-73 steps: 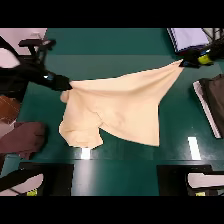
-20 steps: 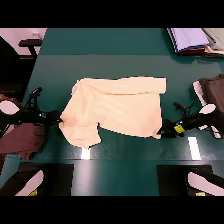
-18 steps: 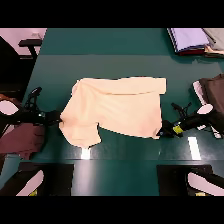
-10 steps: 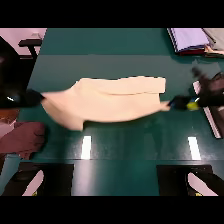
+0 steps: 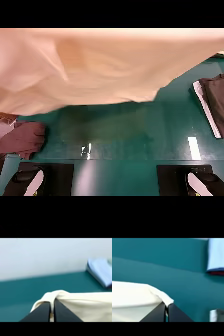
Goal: Fold the shirts.
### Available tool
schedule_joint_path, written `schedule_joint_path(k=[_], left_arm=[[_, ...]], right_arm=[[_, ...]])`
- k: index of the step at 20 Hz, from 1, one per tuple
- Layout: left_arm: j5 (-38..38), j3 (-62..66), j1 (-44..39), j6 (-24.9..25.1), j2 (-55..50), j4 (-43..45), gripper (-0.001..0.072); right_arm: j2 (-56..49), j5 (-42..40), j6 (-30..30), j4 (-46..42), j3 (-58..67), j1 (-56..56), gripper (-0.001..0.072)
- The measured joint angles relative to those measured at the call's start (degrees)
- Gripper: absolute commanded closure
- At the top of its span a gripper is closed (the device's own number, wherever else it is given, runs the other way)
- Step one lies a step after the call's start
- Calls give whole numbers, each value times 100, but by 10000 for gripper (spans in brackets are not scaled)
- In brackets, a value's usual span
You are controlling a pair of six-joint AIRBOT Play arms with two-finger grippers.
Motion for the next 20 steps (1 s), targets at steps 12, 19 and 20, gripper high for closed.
schedule_joint_path(k=[12, 19, 20], left_arm=[[-682, -940, -81, -101, -2249, 0, 680], [-210, -1888, -452, 428, -4767, -63, 680], [-35, -1878, -474, 463, -5027, -98, 680]], right_arm=[[-2035, 1016, 275, -828, 229, 4, 695], [-4273, 905, 199, -870, 96, 2, 695], [-4509, 798, 179, -870, 107, 2, 695]])
